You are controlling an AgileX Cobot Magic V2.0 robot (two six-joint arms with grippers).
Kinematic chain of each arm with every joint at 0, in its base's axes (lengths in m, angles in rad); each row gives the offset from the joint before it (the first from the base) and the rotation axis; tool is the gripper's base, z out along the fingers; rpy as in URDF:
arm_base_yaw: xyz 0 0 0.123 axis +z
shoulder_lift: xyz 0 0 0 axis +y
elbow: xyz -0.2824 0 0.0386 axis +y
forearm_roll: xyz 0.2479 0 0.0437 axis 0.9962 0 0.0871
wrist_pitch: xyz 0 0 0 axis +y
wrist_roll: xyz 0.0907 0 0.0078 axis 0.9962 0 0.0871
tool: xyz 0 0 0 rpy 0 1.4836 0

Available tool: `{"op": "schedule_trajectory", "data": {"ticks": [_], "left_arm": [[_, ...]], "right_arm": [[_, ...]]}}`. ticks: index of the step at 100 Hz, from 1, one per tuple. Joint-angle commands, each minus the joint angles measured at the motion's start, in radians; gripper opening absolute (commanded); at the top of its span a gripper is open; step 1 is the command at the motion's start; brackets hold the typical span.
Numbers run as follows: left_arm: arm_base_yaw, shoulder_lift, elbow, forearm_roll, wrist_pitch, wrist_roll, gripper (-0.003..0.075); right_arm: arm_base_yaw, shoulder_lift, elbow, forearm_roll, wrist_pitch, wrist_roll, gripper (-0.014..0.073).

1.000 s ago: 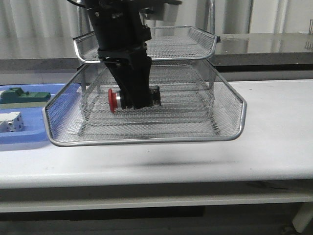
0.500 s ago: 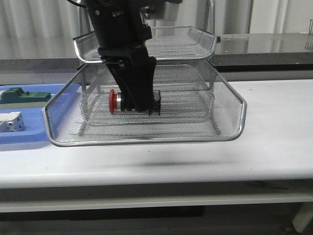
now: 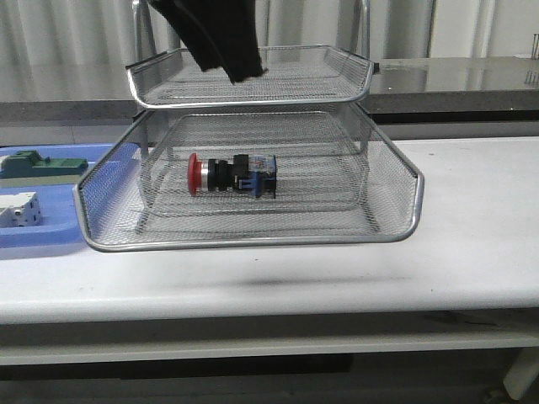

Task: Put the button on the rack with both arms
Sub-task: 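Lower the red button onto the middle tray mesh and open left gripper, then raise the left gripper up and away from the rack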

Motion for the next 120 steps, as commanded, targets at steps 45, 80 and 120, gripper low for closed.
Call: {"op": "schedule_trajectory", "data": {"ticks": [45,80,120], "left_arm": [[0.342,-0.321,0.068,0.047,0.028,-0.166,0.0457],[0.508,-0.569,0.384,0.047,-0.186,-0.179,0.044],[0.517,-0.957,0.934,0.018,-0.743,-0.182,0.044]], "right_arm": [[-0.006,0.009,-0.03,-0.015,-0.064,-0.001,-0.0069],[-0.006,0.009,-0.03,-0.015,-0.064,-0.001,-0.0069],[-0.006,0.009,-0.03,-0.015,-0.064,-0.001,-0.0069]]}}
